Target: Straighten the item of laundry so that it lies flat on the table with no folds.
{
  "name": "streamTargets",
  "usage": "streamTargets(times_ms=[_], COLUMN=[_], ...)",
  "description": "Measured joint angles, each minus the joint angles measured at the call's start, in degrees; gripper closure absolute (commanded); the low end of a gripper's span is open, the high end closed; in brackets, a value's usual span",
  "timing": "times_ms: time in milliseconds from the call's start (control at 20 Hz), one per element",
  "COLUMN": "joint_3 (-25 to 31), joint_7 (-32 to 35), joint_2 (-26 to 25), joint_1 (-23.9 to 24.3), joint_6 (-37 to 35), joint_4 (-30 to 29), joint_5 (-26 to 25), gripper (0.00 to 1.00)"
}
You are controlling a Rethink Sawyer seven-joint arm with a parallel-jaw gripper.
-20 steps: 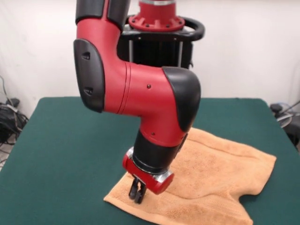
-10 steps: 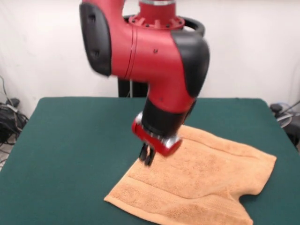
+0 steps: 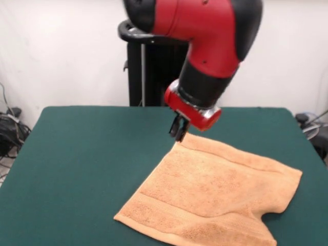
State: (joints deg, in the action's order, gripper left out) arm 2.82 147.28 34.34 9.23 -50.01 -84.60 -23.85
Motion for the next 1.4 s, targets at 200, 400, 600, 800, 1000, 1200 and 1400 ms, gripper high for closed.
streamTargets(times_ms=[200,400,600,800,1000,1200,1400], joint_3=[0.0,0.0,-0.1,-0.7,-1.3,-2.6,-4.0], joint_7=[0.0,0.0,0.0,0.0,0.0,0.0,0.0], joint_2=[0.1,-1.3,-3.8,-6.7,-8.2,-9.6,-10.2], joint_1=[-1.1,-1.5,-1.8,-3.1,-4.4,-5.5,-5.9], joint_6=[1.5,6.5,12.6,17.9,19.0,19.1,19.1], joint_4=[-0.4,-1.5,-2.4,-3.8,-4.7,-5.6,-6.6], joint_5=[0.4,1.5,1.7,1.7,1.7,1.7,1.7], gripper=[1.0,1.0,1.0,1.0,1.0,1.0,1.0])
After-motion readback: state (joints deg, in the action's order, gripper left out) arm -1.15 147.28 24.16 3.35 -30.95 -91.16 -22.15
